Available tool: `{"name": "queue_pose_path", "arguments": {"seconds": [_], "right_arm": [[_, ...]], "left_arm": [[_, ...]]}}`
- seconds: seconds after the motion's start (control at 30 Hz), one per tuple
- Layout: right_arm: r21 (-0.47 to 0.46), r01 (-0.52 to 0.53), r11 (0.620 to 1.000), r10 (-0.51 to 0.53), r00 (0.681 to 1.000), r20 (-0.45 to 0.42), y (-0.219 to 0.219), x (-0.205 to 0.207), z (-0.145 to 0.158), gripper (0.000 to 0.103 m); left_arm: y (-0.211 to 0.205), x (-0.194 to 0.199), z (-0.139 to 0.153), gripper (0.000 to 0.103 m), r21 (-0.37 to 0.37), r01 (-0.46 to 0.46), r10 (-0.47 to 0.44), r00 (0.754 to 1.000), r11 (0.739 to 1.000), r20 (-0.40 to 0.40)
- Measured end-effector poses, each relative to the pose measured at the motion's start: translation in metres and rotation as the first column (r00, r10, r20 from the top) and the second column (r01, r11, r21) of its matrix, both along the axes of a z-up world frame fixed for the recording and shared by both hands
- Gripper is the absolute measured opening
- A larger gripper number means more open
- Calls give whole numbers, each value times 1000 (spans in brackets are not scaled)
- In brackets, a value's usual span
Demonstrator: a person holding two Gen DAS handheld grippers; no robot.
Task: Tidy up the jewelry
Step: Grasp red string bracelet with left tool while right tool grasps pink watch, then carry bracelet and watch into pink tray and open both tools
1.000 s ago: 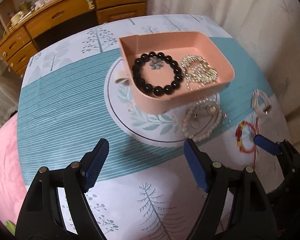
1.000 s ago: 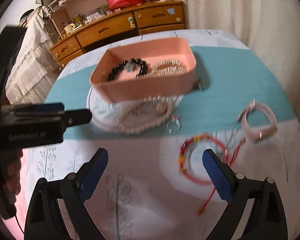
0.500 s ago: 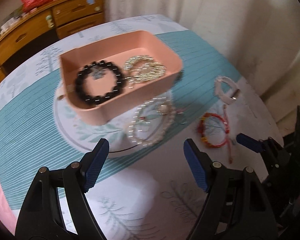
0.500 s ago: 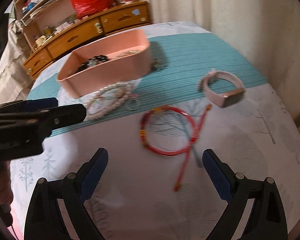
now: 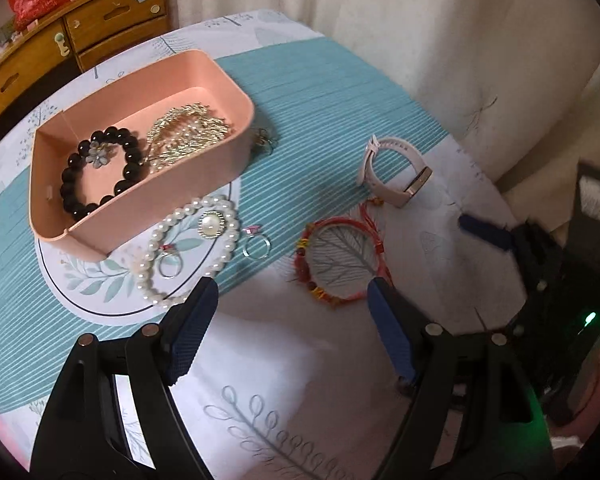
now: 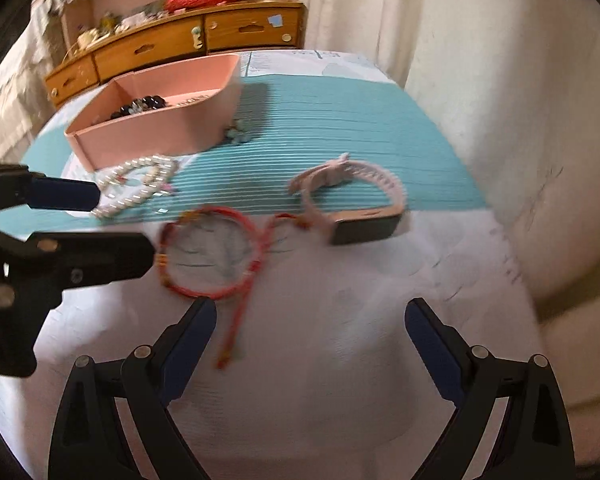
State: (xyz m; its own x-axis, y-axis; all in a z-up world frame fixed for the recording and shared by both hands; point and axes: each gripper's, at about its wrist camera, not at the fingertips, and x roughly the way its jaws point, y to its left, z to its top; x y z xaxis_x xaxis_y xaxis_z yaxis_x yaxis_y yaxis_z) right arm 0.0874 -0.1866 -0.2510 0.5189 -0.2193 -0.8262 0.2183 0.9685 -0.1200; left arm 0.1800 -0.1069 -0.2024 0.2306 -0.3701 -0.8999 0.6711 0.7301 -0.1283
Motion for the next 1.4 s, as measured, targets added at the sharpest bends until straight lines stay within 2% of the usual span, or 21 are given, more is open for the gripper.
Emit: {"name": "queue_pose_path", "arguments": {"seconds": [0.07, 0.23, 0.33, 0.47, 0.6, 0.77, 0.9, 0.93, 1.03, 1.17, 1.27, 1.4], "right_arm": [[1, -24, 1000, 24, 1000, -3, -22, 3, 2, 96], [27, -70, 997, 70, 997, -7, -62, 13, 3, 96], [53, -132, 990, 133, 991, -9, -96, 16, 1, 96], [52, -229, 972, 228, 973, 20, -112, 24, 2, 96], [64, -296, 953, 294, 955, 44, -115, 31, 1, 96], [73, -363, 929, 357, 931, 76, -106, 35, 0, 87], [74, -400, 914, 393, 915, 96, -101, 38, 2, 75], [80, -410, 908, 402, 910, 99, -99, 38, 2, 72], [80, -430, 899, 421, 901, 106, -95, 40, 3, 64], [76, -445, 892, 437, 893, 107, -89, 42, 3, 62], [59, -433, 899, 426, 899, 102, -85, 44, 3, 60], [37, -378, 925, 373, 922, 101, -84, 43, 4, 59]], "left_arm": [[-13, -4, -2, 75, 38, -10, 10, 1000, 999, 16], [-41, -8, -9, 75, 59, -65, 65, 998, 996, 0], [-52, -7, -14, 75, 70, -117, 118, 993, 991, -2], [-62, -4, -18, 75, 81, -187, 187, 982, 979, 5], [-67, -2, -22, 75, 97, -244, 243, 970, 965, 16], [-60, 0, -25, 70, 58, -331, 332, 943, 942, -9], [-59, -2, -24, 67, 53, -374, 374, 927, 926, -1], [-59, -2, -24, 63, 50, -377, 377, 926, 925, -1], [-58, -4, -23, 62, 41, -382, 382, 924, 923, -5], [-54, -5, -22, 61, 34, -372, 373, 928, 927, -16], [-48, -3, -23, 61, 21, -358, 358, 933, 934, -29], [-36, -1, -23, 61, 10, -322, 322, 946, 947, -46]]}}
